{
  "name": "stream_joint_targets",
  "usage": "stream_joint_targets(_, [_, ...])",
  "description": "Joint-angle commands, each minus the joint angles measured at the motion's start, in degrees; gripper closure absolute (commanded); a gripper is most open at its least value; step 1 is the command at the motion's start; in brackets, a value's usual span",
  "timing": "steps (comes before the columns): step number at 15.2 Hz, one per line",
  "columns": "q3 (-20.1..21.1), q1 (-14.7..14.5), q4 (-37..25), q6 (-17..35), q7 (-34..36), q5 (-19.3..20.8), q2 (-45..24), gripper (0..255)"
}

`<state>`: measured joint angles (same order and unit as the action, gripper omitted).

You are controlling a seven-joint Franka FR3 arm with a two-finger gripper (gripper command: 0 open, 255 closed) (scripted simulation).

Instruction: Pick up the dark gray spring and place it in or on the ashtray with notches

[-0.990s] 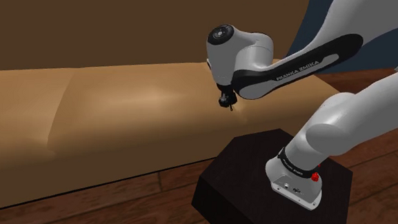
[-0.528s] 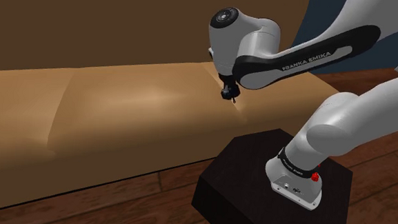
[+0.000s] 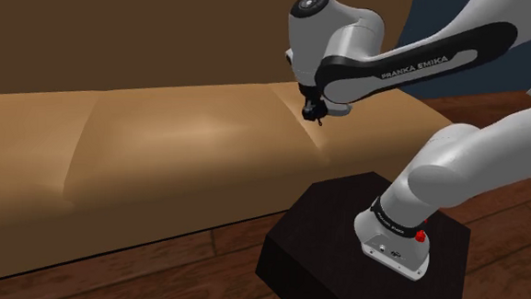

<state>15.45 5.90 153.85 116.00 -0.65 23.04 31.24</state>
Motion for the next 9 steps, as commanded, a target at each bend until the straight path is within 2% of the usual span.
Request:
stream_joint_targets(1, [-2.04, 1.88, -0.06, 1.64, -2.05, 2.06, -0.62, 255])
stream_joint_targets(9, [-10.78, 9.87, -2.7, 9.14, -10.37, 10.4, -5.77, 255])
